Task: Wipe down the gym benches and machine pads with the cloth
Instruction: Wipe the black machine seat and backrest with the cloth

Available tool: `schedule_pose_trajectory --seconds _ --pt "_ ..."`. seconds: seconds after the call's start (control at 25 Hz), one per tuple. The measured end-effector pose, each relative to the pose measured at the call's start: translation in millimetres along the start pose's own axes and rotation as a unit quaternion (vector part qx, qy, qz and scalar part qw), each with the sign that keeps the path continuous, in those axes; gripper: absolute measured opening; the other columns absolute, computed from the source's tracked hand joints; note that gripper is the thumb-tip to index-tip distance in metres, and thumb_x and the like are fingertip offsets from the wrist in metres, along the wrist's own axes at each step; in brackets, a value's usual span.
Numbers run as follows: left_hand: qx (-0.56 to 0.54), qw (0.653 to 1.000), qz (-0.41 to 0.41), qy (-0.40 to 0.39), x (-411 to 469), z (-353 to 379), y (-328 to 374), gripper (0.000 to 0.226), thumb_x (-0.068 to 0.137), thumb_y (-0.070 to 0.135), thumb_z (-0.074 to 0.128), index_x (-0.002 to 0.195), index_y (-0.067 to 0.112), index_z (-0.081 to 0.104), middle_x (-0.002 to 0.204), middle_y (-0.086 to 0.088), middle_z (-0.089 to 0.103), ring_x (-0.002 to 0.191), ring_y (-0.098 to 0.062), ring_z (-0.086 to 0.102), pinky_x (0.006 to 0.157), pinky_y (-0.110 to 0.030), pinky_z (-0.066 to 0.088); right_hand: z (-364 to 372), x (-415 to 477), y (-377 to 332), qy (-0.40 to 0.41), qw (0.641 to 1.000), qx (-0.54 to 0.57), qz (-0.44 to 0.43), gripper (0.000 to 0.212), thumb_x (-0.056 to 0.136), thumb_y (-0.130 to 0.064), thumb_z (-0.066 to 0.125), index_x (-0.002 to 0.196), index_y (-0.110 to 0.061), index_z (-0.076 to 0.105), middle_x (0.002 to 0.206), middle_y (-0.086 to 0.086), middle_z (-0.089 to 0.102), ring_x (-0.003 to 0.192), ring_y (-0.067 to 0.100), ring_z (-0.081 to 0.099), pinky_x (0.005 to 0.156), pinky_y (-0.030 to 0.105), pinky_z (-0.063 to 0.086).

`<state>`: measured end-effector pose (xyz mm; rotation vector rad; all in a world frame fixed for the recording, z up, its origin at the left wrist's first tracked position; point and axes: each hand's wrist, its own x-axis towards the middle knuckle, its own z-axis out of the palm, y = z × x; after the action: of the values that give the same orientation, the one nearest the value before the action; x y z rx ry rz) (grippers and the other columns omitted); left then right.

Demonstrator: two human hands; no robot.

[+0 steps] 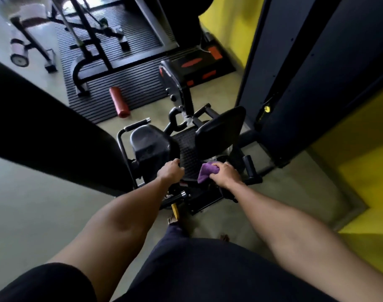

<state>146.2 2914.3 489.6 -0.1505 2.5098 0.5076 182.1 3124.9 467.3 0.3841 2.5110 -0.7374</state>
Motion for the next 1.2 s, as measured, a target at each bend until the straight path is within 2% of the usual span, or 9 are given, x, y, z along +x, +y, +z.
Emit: schedule_pose_trajectory --seconds 0.2,0.4,0.52,0.6,0.72,0.84,0.92,1.04,1.2 --pt "0.028 0.995 0.092 -0.01 43.4 -39.9 46.6 0.034 0.092 0.028 0.048 0.124 0.02 0.055 0.126 -0.007 0.061 0.115 -0.032 0.059 0.084 -0.036 0.046 -34.4 25.9 1.4 0.091 0.98 0.15 0.099 0.047 0.087 -0.038 0.07 0.132 -0.029 0.062 0.128 0.008 0.063 0.114 0.032 0.063 0.094 0.035 0.052" --pt "0.037 0.981 0.19 -0.018 88.5 -78.0 79.7 0.037 0.093 0.028 0.045 0.127 0.026 0.058 0.126 -0.009 0.063 0.113 -0.034 0.059 0.085 -0.037 0.047 -70.3 51.6 -31.8 0.258 0.874 0.366 0.191 0.045 0.088 -0.04 0.066 0.129 -0.023 0.062 0.122 0.01 0.068 0.106 0.035 0.066 0.086 0.039 0.055" --pt "0.006 0.968 0.247 -0.031 98.2 -81.9 98.1 0.039 0.1 0.029 0.04 0.136 0.025 0.055 0.133 -0.014 0.061 0.118 -0.035 0.057 0.09 -0.038 0.047 -77.2 59.6 -56.4 0.326 0.814 0.438 0.198 0.047 0.092 -0.043 0.064 0.135 -0.023 0.059 0.129 0.012 0.064 0.113 0.036 0.063 0.089 0.039 0.051" --pt "-0.022 0.963 0.268 -0.035 98.7 -77.9 100.3 0.041 0.103 0.027 0.04 0.142 0.021 0.052 0.138 -0.015 0.058 0.124 -0.034 0.055 0.096 -0.038 0.044 -72.8 60.1 -73.1 0.351 0.793 0.464 0.18 0.048 0.097 -0.046 0.06 0.139 -0.023 0.057 0.131 0.015 0.062 0.116 0.037 0.06 0.087 0.035 0.047" --pt "-0.07 0.952 0.298 -0.015 103.1 -70.1 91.2 0.038 0.103 0.022 0.043 0.139 0.018 0.056 0.136 -0.011 0.062 0.124 -0.031 0.056 0.095 -0.034 0.043 -53.9 53.8 -99.3 0.361 0.812 0.44 0.129 0.05 0.103 -0.048 0.05 0.147 -0.024 0.05 0.141 0.015 0.053 0.124 0.032 0.056 0.089 0.028 0.039" --pt "-0.101 0.945 0.31 -0.007 103.2 -66.1 82.0 0.036 0.102 0.018 0.044 0.134 0.018 0.06 0.131 -0.007 0.064 0.12 -0.026 0.059 0.091 -0.029 0.042 -30.8 56.0 -105.2 0.355 0.855 0.352 0.14 0.054 0.102 -0.052 0.049 0.152 -0.034 0.041 0.154 0.008 0.038 0.132 0.031 0.049 0.098 0.037 0.042" --pt "-0.114 0.943 0.312 -0.014 106.0 -61.4 76.6 0.037 0.101 0.016 0.044 0.134 0.021 0.06 0.13 -0.004 0.063 0.12 -0.023 0.059 0.091 -0.026 0.042 -24.5 64.0 -103.0 0.352 0.876 0.285 0.165 0.055 0.098 -0.056 0.052 0.149 -0.04 0.04 0.152 0.009 0.034 0.132 0.036 0.043 0.098 0.043 0.045" --pt "-0.116 0.944 0.31 -0.014 107.4 -53.8 73.5 0.041 0.101 0.013 0.043 0.14 0.02 0.057 0.135 -0.005 0.059 0.125 -0.023 0.054 0.096 -0.022 0.036 -31.8 92.0 -96.8 0.382 0.882 0.242 0.131 0.054 0.095 -0.054 0.058 0.145 -0.042 0.043 0.151 0.011 0.027 0.131 0.042 0.038 0.093 0.053 0.053" --pt "-0.118 0.949 0.294 -0.002 106.7 -52.9 79.6 0.043 0.108 0.017 0.038 0.15 0.021 0.047 0.148 -0.006 0.049 0.135 -0.022 0.046 0.103 -0.021 0.031 -88.9 143.7 -83.0 0.348 0.87 0.32 0.142 0.057 0.097 -0.046 0.06 0.151 -0.038 0.043 0.166 0.009 0.012 0.145 0.042 0.028 0.109 0.053 0.043"
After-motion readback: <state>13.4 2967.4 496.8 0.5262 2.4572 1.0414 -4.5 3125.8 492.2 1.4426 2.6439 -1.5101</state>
